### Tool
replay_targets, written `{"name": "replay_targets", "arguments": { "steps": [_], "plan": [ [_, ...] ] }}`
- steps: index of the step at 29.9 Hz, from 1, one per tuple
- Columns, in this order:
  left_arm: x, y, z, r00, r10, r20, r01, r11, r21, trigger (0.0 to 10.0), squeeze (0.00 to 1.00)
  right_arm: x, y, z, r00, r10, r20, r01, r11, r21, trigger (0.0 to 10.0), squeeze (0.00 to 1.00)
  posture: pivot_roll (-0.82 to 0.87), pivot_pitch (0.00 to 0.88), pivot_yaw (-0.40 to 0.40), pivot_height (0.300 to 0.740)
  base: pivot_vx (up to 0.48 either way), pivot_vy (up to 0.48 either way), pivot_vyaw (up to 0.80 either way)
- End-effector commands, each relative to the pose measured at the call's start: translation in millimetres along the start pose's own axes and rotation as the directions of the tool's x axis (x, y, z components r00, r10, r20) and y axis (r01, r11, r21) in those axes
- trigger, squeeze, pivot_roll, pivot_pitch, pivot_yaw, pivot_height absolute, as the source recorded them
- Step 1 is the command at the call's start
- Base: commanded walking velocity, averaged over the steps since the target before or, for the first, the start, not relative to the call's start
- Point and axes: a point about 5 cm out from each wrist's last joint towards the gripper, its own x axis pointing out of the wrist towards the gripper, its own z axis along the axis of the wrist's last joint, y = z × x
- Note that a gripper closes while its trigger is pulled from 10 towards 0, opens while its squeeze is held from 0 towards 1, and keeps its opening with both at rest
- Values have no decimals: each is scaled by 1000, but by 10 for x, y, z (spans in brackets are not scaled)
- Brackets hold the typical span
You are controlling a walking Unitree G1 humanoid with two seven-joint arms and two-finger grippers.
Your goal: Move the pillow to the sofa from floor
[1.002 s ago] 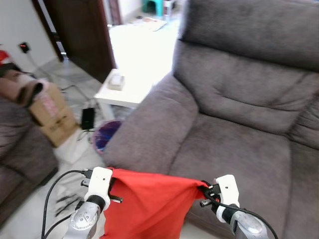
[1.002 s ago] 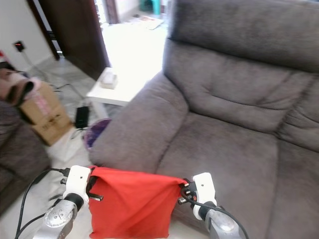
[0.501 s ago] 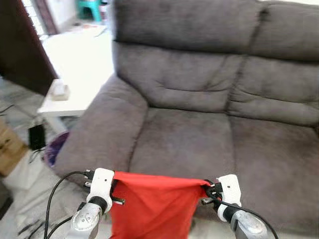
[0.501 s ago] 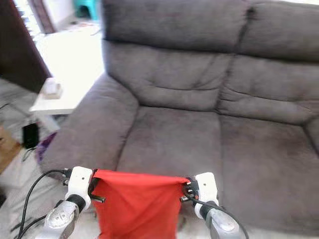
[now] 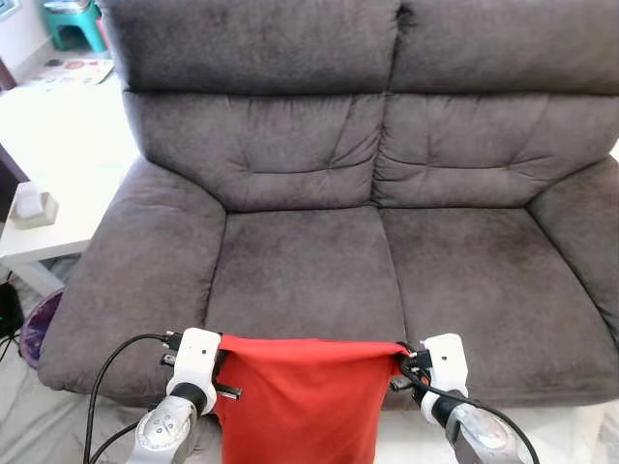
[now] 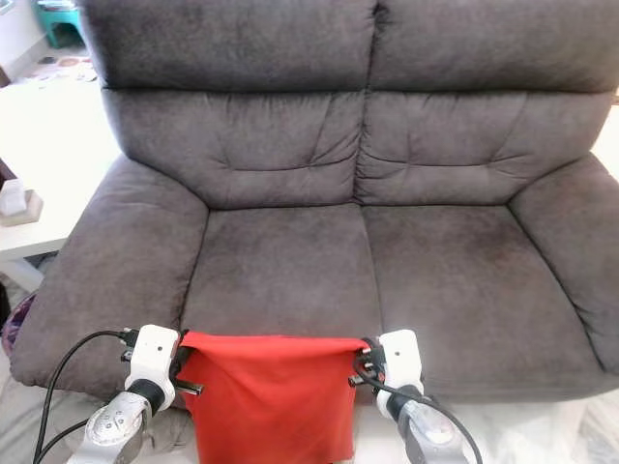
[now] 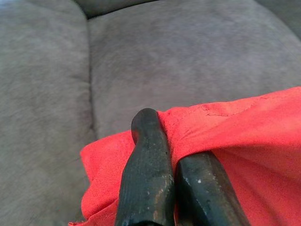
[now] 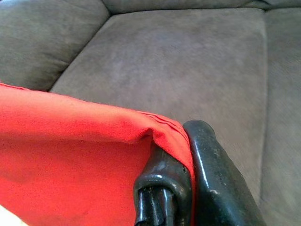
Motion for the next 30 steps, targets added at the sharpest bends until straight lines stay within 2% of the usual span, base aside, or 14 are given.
{"name": "replay_targets", "arguments": {
  "steps": [1, 3, 14, 30],
  "plan": [
    [-1, 92, 101, 998, 35, 52, -36, 999, 6, 10000, 0, 7, -41, 106, 998, -19, 66, 19, 1000, 2, 10000, 0, -20, 167, 37, 740, 0, -409, 0],
    [-5, 97, 105, 998, 37, 53, -38, 999, 4, 10000, 0, 20, -40, 113, 998, -25, 61, 25, 1000, -5, 10000, 0, -21, 167, 38, 740, 0, -411, 0],
    [-17, 116, 101, 998, 37, 52, -37, 999, 6, 10000, 0, 23, -48, 104, 997, -37, 61, 37, 999, 11, 10000, 0, -22, 168, 40, 740, 0, -408, -732],
    [-6, 127, 124, 998, 36, 60, -37, 999, 9, 10000, 0, 54, -45, 162, 994, -46, 100, 44, 999, 24, 10000, 0, -21, 164, 44, 740, 0, -402, 0]
  ]
}}
